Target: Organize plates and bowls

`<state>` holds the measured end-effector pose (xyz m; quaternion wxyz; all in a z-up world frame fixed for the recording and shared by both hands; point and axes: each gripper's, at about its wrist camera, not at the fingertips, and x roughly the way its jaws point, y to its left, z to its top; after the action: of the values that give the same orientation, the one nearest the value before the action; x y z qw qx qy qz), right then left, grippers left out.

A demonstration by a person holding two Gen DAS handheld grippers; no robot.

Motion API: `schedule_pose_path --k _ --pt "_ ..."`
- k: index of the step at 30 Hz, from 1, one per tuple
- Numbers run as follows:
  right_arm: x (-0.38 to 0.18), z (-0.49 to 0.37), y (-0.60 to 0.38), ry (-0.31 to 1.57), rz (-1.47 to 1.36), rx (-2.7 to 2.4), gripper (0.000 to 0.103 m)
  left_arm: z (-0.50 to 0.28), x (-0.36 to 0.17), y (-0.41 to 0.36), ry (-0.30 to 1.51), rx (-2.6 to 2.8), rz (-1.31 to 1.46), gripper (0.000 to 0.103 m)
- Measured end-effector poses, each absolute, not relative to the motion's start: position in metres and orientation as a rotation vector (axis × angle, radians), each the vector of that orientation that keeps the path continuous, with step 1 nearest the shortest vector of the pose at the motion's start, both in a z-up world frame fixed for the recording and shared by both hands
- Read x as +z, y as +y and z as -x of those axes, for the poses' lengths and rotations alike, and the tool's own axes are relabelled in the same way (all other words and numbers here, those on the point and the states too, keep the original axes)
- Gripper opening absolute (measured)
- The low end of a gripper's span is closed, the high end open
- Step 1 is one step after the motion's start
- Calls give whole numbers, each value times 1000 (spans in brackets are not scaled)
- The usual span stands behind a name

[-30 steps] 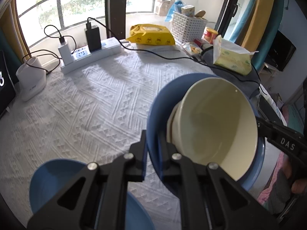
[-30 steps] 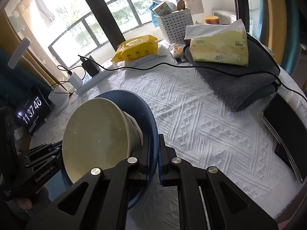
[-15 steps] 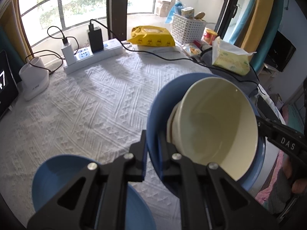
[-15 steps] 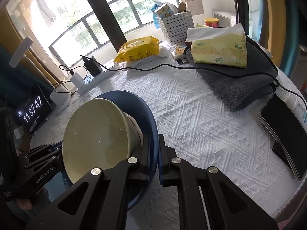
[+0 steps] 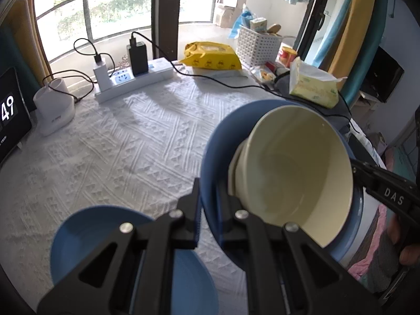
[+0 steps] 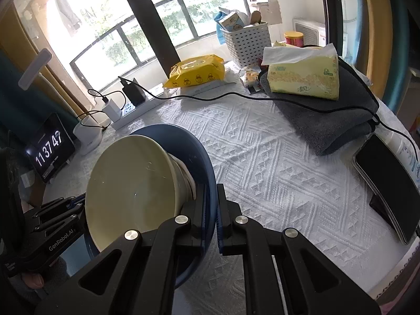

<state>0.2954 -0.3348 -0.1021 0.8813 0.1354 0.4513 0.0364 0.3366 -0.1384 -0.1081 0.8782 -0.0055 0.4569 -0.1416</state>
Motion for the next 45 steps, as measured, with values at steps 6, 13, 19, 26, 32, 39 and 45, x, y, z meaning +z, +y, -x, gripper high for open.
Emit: schedule_pose_path --k 6,13,19,26,32,39,45 --pt "-96 -293 -328 933 -273 82 9 -331 -103 -130 942 -289 21 7" --pt "-89 -293 -318 925 -259 94 9 -328 -97 -119 930 -281 34 7" --pt "-86 -293 -308 922 -250 105 9 -324 -94 -106 923 -273 51 7" --pt "-81 -295 -295 919 -232 119 9 -320 -91 -91 914 -259 75 7" --pt "-78 -297 -284 918 -221 133 9 -318 -89 -79 910 -245 88 7" --pt "-76 -298 -270 915 -210 155 9 -314 -86 -63 901 -226 101 7" --pt "-75 -298 -258 913 -202 169 9 -311 -85 -53 896 -209 110 7"
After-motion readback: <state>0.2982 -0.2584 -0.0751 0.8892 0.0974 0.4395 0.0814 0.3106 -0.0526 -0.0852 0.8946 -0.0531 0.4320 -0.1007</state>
